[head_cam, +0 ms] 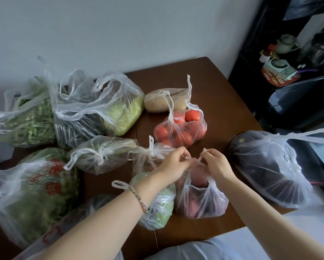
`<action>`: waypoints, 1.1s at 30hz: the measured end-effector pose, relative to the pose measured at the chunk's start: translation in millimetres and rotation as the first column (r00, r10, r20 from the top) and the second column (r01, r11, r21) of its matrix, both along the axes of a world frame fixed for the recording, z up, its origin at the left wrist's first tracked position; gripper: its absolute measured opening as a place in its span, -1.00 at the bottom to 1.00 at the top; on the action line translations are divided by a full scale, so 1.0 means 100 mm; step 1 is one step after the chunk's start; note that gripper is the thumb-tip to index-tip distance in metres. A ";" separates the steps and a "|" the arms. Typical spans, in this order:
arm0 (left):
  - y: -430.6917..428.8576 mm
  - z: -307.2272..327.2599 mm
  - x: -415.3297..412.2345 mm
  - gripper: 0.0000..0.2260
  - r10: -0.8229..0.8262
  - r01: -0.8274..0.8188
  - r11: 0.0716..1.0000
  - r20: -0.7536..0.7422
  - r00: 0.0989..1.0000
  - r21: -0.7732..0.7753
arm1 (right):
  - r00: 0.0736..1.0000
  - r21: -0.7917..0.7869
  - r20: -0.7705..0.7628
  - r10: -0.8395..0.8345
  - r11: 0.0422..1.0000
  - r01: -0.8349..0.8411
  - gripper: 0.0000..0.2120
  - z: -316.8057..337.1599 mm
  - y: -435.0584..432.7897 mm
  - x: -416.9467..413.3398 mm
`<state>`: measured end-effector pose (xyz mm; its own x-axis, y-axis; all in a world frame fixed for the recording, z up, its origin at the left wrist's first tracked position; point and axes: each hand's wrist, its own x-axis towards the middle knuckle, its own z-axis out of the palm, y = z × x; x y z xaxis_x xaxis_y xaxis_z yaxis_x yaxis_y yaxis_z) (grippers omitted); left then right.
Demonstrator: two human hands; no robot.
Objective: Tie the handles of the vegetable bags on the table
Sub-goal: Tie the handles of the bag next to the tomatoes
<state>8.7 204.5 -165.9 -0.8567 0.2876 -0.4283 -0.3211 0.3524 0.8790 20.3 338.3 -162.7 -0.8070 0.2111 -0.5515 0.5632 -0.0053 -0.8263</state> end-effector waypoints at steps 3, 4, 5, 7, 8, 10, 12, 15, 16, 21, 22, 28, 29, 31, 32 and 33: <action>0.02 -0.04 0.02 -0.76 -0.092 0.081 0.989 -0.084 0.992 -0.123 | 0.995 0.217 -0.012 0.102 0.971 -0.097 -0.93 -0.09 -0.01 0.00; 0.02 -0.05 0.02 -0.76 -0.088 0.075 0.989 -0.101 0.991 -0.125 | 0.984 0.306 -0.039 0.171 0.940 -0.152 -0.97 -0.09 0.00 0.00; 0.01 -0.05 0.01 -0.76 -0.073 0.059 0.991 -0.114 0.991 -0.123 | 0.962 0.384 -0.055 0.266 0.895 -0.226 -0.91 -0.09 0.02 0.00; -0.01 -0.06 0.00 -0.76 -0.028 0.011 0.993 -0.138 0.990 -0.121 | 0.891 0.457 -0.028 0.453 0.798 -0.391 -0.84 -0.05 0.04 0.00; -0.03 -0.06 -0.01 -0.77 -0.008 -0.011 0.992 -0.152 0.988 -0.124 | 0.865 0.447 -0.006 0.501 0.775 -0.446 -0.82 -0.02 0.06 0.01; -0.04 -0.07 -0.01 -0.78 0.023 -0.045 0.991 -0.171 0.985 -0.124 | 0.844 0.405 -0.013 0.536 0.775 -0.485 -0.83 0.01 0.10 0.04; -0.05 -0.09 -0.02 -0.82 0.051 -0.070 0.991 -0.160 0.986 -0.115 | 0.844 0.338 -0.071 0.531 0.809 -0.480 -0.77 0.02 0.15 0.07; -0.06 -0.07 -0.03 -0.92 0.075 -0.079 0.994 -0.069 0.995 -0.069 | 0.858 0.270 -0.197 0.475 0.867 -0.418 -0.78 -0.03 0.20 0.10; -0.06 -0.06 -0.03 -0.92 0.087 -0.088 0.995 -0.017 0.996 -0.048 | 0.869 0.260 -0.222 0.442 0.886 -0.384 -0.83 -0.04 0.19 0.11; -0.06 -0.02 -0.02 -0.94 0.213 -0.206 0.973 0.064 0.975 -0.104 | 0.908 0.186 -0.280 0.312 0.945 -0.268 -0.85 -0.06 0.12 0.14; -0.06 -0.02 -0.02 -0.93 0.243 -0.237 0.962 0.032 0.969 -0.137 | 0.908 0.183 -0.296 0.295 0.951 -0.249 -0.85 -0.05 0.10 0.16; -0.03 -0.11 0.03 -0.71 0.203 -0.303 0.875 -0.283 0.938 -0.377 | 0.905 -0.009 -0.388 0.174 0.981 -0.192 -0.76 -0.12 0.05 0.37; -0.07 -0.14 0.03 -0.71 0.181 -0.305 0.848 -0.303 0.936 -0.434 | 0.911 0.006 -0.379 0.165 0.984 -0.176 -0.72 -0.18 0.09 0.43; -0.18 -0.18 -0.02 -0.80 0.114 -0.295 0.755 -0.325 0.939 -0.586 | 0.932 0.059 -0.325 0.158 0.987 -0.146 -0.68 -0.37 0.26 0.55; -0.23 -0.17 -0.04 -0.84 0.048 -0.265 0.693 -0.323 0.945 -0.670 | 0.951 0.084 -0.276 0.143 0.989 -0.124 -0.67 -0.47 0.35 0.61; -0.27 -0.17 -0.07 -0.83 -0.036 -0.213 0.639 -0.305 0.952 -0.739 | 0.968 0.106 -0.218 0.124 0.989 -0.103 -0.66 -0.57 0.44 0.66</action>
